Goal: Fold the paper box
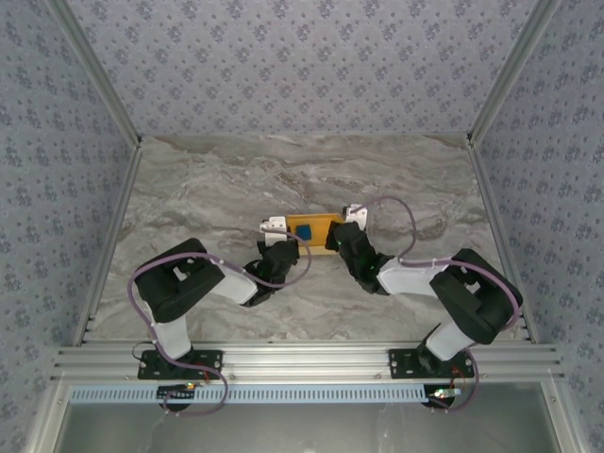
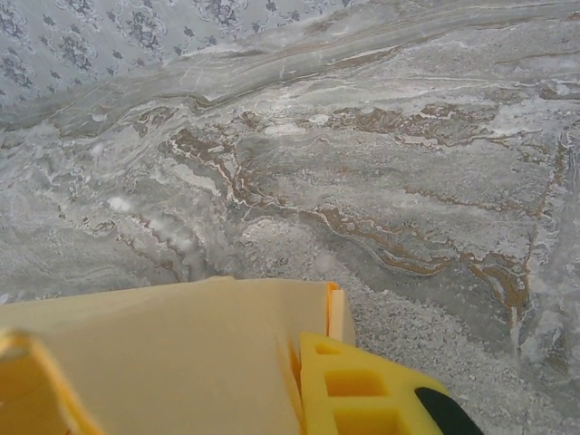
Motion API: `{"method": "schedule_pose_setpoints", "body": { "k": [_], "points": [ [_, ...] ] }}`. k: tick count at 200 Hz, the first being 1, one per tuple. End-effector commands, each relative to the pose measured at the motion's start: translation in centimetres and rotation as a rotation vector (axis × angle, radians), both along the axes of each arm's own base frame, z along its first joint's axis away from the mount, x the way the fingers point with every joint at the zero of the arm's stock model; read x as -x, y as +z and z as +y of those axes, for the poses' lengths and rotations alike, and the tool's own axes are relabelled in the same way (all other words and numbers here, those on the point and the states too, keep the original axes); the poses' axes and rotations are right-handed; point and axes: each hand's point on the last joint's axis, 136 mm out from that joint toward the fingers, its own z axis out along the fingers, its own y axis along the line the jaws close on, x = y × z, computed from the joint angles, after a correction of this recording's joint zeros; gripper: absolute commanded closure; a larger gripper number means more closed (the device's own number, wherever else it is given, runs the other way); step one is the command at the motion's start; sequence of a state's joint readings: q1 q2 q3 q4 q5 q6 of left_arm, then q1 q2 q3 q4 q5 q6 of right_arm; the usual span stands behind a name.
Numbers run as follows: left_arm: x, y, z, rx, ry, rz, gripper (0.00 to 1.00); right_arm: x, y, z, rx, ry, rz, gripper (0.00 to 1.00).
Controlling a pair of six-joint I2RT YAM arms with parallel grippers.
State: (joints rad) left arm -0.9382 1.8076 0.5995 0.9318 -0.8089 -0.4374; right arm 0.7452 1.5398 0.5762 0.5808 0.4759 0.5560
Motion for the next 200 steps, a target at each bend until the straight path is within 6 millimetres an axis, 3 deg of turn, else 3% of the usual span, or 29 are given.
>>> {"method": "schedule_pose_setpoints", "body": {
  "k": [1,108,200],
  "points": [
    [0.3,-2.2,3.1,-0.126,0.101,0.037,1.0,0.2,-0.3,-3.1,0.089,-0.109,0.007,0.86],
    [0.2,-1.8,2.7,-0.165,0.094,0.024,1.0,0.6,0.4,-2.1,0.074,-0.048,0.016,0.71],
    [0.1,-1.5,2.5,-0.176,0.09,0.021,1.0,1.6,0.3,0.1,0.084,0.097,0.058,0.37]
  ]
}}
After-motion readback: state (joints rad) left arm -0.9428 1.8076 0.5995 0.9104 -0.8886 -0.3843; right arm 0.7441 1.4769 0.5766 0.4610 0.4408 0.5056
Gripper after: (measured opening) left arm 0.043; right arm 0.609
